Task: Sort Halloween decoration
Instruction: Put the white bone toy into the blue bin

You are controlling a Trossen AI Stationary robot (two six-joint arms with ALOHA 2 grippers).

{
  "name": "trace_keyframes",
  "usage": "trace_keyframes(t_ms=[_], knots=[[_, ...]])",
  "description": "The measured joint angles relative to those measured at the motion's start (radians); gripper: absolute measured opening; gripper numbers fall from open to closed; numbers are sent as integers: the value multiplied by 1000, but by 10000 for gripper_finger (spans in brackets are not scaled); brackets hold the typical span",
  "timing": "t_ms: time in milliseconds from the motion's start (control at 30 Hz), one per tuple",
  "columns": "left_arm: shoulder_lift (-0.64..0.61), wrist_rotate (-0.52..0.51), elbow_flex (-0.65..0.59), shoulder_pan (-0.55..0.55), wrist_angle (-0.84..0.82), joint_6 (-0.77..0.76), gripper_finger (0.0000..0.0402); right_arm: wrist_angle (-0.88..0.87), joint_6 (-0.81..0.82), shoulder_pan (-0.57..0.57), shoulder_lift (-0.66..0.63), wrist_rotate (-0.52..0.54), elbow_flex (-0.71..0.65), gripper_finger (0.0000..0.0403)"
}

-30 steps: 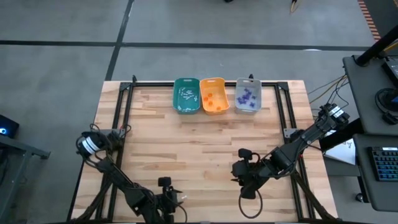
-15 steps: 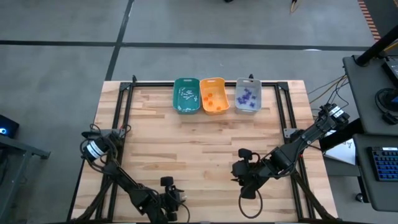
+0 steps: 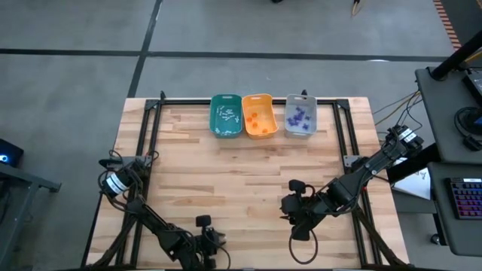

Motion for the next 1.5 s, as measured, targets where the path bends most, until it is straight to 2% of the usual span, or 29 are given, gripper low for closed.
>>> trace_keyframes(t_ms=[267, 567, 1033, 1233, 1500], knots=[[-10, 22, -1, -2, -7, 8, 10, 5, 0, 0, 0, 0, -13, 119], [-117, 62, -11, 0, -112, 101, 2, 34, 11, 0, 0, 1, -49, 109], [-251, -8, -8, 29, -316, 125, 2, 34, 27, 0, 0, 4, -113, 103], [-311, -87, -8, 107, -338, 280, 1, 39, -18, 0, 0, 154, -116, 102], [-391, -98, -8, 259, -336, 604, 1, 72, -125, -2, 0, 316, -116, 96]])
